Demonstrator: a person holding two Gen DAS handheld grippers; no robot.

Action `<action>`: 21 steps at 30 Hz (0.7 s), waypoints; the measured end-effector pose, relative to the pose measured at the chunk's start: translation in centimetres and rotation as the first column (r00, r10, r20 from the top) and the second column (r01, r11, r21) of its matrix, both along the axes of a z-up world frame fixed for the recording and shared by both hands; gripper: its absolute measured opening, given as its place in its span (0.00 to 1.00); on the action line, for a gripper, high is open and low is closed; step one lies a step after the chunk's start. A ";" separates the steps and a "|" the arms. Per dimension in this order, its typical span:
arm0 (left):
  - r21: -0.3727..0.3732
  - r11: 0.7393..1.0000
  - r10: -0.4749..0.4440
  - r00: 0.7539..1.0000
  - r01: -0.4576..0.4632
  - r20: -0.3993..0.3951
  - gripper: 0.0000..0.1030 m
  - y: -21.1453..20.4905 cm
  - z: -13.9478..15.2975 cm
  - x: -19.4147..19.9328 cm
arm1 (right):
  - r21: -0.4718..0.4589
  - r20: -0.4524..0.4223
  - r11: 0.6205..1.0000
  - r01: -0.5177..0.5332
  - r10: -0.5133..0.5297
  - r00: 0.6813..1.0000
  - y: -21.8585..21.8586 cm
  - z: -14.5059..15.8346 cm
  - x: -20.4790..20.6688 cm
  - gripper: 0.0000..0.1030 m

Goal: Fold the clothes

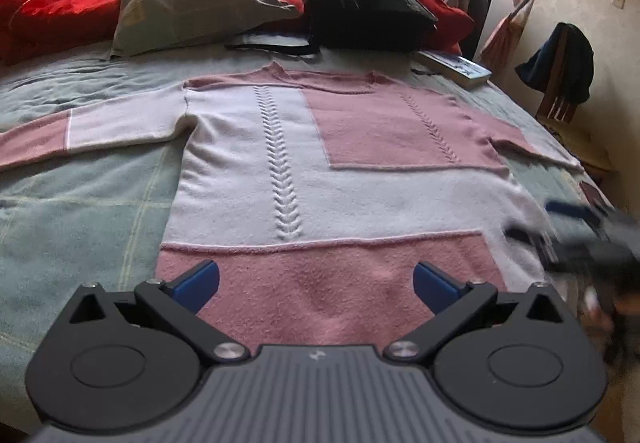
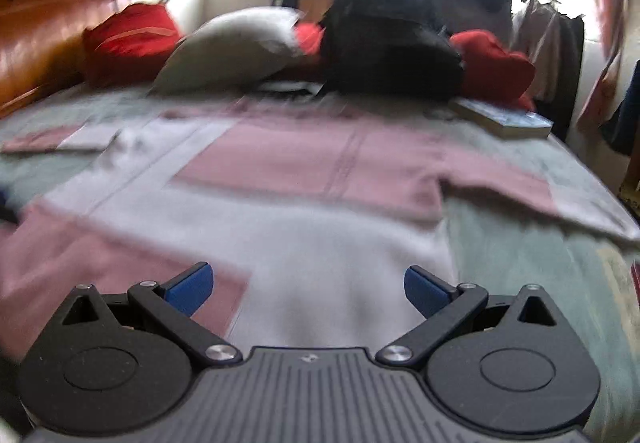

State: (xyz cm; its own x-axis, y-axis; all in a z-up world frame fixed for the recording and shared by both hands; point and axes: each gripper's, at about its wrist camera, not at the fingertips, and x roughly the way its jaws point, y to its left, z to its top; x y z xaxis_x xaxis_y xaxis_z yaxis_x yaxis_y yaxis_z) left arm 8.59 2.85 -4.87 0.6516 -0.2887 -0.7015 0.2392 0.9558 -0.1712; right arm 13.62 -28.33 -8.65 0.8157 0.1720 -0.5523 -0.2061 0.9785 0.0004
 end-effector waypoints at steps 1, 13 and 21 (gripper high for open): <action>0.001 1.000 0.005 1.000 -0.005 -0.001 0.99 0.1 0.1 -0.1 | 0.027 0.002 1.000 0.011 -0.011 1.000 -0.3 -0.1 1.4 1.00; -0.002 1.000 0.025 0.999 -0.025 -0.033 0.99 -0.1 -0.8 0.7 | 0.114 -0.066 0.993 0.036 -0.029 0.997 -5.5 -2.7 0.9 1.00; 0.017 0.999 -0.048 0.997 0.049 -0.059 0.99 -1.9 -1.7 0.1 | 0.213 -0.095 0.977 0.018 0.003 0.995 -3.8 -2.9 -1.6 1.00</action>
State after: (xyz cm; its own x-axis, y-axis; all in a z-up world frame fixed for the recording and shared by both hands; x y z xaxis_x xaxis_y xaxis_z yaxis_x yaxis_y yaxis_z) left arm 8.67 0.94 -6.62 0.5947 -0.3061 -0.7434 0.2757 0.9463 -0.1691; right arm 11.99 -32.17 -11.59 0.7636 0.2883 -0.5778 -0.1878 0.9553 0.2285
